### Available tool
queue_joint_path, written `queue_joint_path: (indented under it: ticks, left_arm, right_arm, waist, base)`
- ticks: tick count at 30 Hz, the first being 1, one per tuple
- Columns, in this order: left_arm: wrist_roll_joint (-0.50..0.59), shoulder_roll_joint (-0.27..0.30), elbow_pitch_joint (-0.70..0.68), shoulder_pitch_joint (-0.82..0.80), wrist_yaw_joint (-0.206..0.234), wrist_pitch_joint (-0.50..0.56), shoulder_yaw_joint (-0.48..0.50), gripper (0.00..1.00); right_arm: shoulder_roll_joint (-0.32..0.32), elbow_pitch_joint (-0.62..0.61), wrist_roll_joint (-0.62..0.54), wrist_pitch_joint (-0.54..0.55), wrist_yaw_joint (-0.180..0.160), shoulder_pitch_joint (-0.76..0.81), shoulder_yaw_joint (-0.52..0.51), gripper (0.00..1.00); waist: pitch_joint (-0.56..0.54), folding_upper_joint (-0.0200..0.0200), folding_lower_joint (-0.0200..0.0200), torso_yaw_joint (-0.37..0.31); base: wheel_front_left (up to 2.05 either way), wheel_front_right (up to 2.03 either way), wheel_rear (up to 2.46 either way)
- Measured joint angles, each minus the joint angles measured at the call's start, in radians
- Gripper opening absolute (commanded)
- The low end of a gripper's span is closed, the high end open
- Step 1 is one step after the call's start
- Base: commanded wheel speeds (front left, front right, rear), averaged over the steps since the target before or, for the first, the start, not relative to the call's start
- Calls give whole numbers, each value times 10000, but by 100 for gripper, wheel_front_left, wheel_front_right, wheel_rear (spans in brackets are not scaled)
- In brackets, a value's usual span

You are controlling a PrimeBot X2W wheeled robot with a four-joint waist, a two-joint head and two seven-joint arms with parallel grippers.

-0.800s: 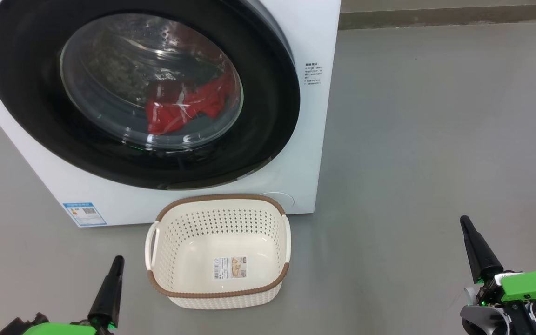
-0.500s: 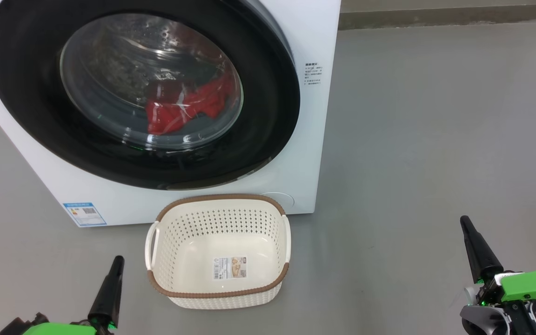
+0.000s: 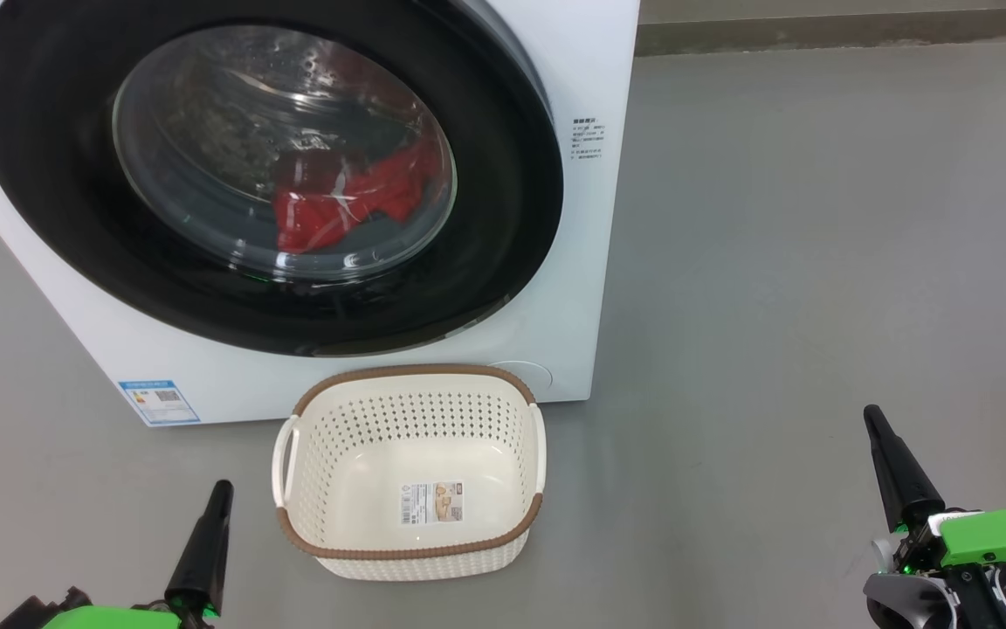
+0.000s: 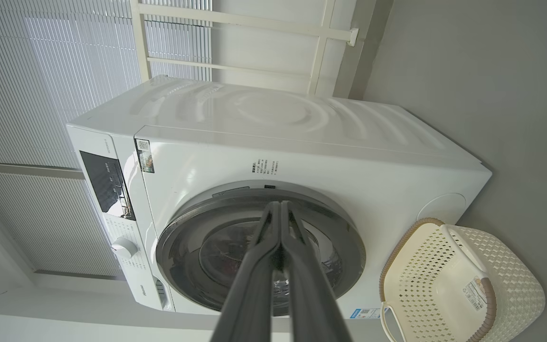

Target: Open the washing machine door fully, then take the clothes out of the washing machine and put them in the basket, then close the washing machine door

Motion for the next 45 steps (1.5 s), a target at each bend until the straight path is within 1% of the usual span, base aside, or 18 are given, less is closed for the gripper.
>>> queue_joint_path:
  ticks: [45]
  left_arm:
    - [0, 0, 0, 0, 0, 0, 0, 0]
  right_arm:
    - [0, 0, 0, 0, 0, 0, 0, 0]
  waist:
    - [0, 0, 0, 0]
  base:
    - [0, 0, 0]
